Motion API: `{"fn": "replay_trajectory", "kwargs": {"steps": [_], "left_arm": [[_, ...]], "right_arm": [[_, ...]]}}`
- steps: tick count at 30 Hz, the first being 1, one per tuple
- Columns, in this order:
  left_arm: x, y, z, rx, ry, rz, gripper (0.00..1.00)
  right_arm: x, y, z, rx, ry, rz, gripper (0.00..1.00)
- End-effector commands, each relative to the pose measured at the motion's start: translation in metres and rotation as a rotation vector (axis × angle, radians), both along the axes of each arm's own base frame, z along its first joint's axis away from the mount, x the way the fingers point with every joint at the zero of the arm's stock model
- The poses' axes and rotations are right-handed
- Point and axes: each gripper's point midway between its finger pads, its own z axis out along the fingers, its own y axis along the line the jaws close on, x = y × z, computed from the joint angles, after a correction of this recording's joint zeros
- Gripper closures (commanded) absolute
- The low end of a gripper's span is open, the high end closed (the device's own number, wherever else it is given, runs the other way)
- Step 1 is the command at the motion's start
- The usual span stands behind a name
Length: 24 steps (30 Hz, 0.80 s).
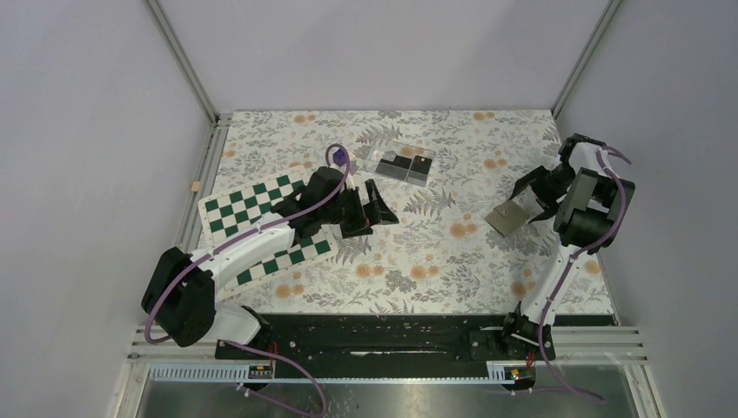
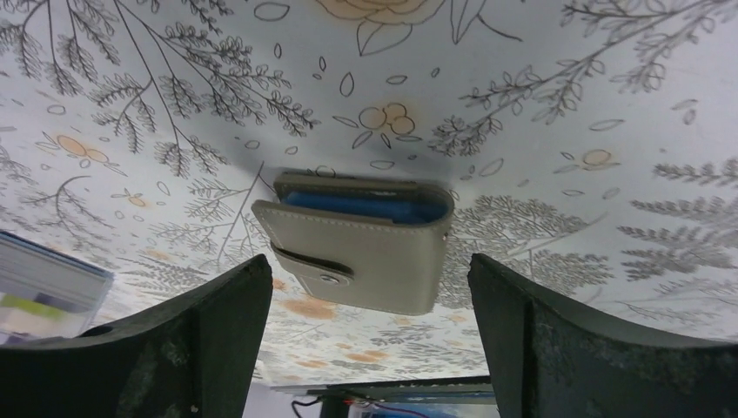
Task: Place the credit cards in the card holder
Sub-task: Move the card holder to the center of the board.
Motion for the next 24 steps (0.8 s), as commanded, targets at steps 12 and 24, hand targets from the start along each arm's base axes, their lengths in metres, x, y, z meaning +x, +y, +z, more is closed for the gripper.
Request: {"fn": "replay_trajectory", "kwargs": {"steps": [12, 24], "left_arm": [[0.009, -0.005, 0.018, -0.061, -0.031, -0.022, 0.01], [0.007, 0.000, 0.018, -0.065, -0.032, -0.017, 0.01]], "right_arm": [[-0.005, 0.001, -0.002, 0.053, 0.068, -0.132, 0.22], [-0.045, -0.020, -0.006, -0.108, 0.236, -0.135, 0.12]]}}
